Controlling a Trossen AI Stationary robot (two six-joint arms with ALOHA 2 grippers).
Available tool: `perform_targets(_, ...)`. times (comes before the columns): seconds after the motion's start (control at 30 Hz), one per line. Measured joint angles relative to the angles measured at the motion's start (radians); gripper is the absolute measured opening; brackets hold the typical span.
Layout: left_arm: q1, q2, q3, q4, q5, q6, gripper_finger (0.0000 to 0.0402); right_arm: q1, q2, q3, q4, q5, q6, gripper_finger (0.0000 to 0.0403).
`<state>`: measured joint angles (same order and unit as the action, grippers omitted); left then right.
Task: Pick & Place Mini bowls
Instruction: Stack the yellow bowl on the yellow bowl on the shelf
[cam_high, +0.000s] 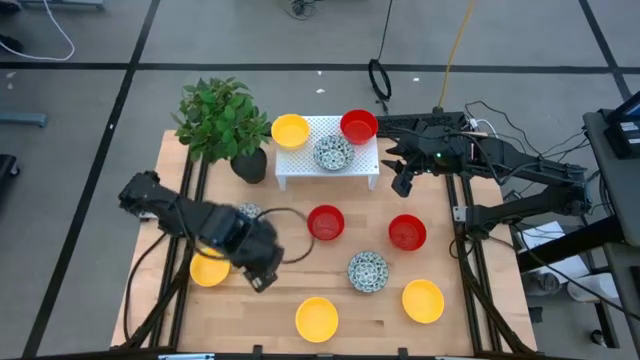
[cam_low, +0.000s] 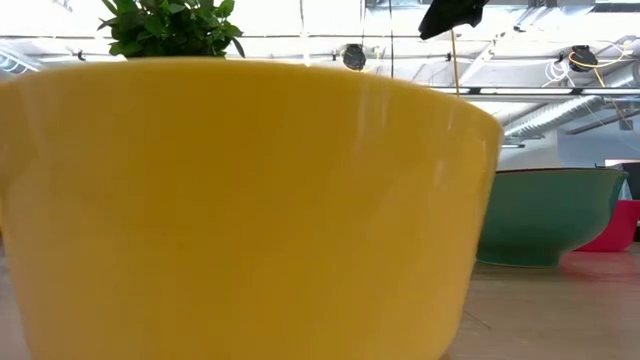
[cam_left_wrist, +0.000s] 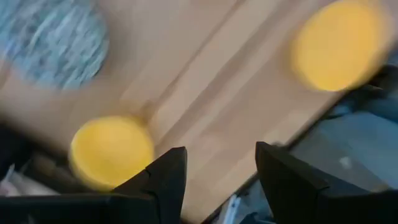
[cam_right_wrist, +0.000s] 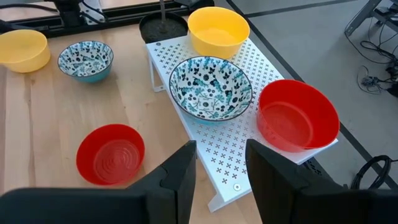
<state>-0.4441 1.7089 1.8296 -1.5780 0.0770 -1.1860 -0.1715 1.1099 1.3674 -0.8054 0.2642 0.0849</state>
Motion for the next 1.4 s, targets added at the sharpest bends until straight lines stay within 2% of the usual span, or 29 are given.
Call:
perform_targets(0.13, -0.068, 0.006, -0.092, 0.019, 0.025, -0.139, 0.0195, 0.000, 0.000, 0.000, 0.000, 0.000, -0.009, 0.0125)
perform_targets(0.3, -0.129, 0.005, -0.233, 0.006, 0.145, -0.294, 0.0195, 0.000, 0.000, 0.000, 0.000, 0.000, -0.019, 0.0125)
perform_targets(0.43, -0.145, 0.005, -0.346, 0.005, 0.185, -0.361, 0.0195, 0.000, 0.000, 0.000, 0.000, 0.000, -0.022, 0.0125)
perform_targets(0.63, -0.135, 0.005, -0.487, 0.021, 0.230, -0.368, 0.0195, 0.000, 0.000, 0.000, 0.000, 0.000, -0.020, 0.0125)
perform_targets(0.9, -0.101, 0.005, -0.649, 0.282, 0.236, -0.315, 0.0195, 0.000, 0.000, 0.000, 0.000, 0.000, -0.010, 0.0125)
perform_targets(1.03, -0.082, 0.005, -0.734, 0.312, 0.237, -0.345, 0.0195, 0.000, 0.001, 0.000, 0.001, 0.000, 0.007, 0.0125)
perform_targets(1.13, -0.063, 0.005, -0.773, 0.324, 0.244, -0.353, 0.0195, 0.000, 0.005, 0.000, 0.014, 0.000, 0.014, 0.0125)
perform_targets(1.4, -0.038, 0.005, -0.838, 0.507, 0.232, -0.316, 0.0195, 0.000, 0.018, 0.000, 0.017, 0.000, 0.034, 0.0125)
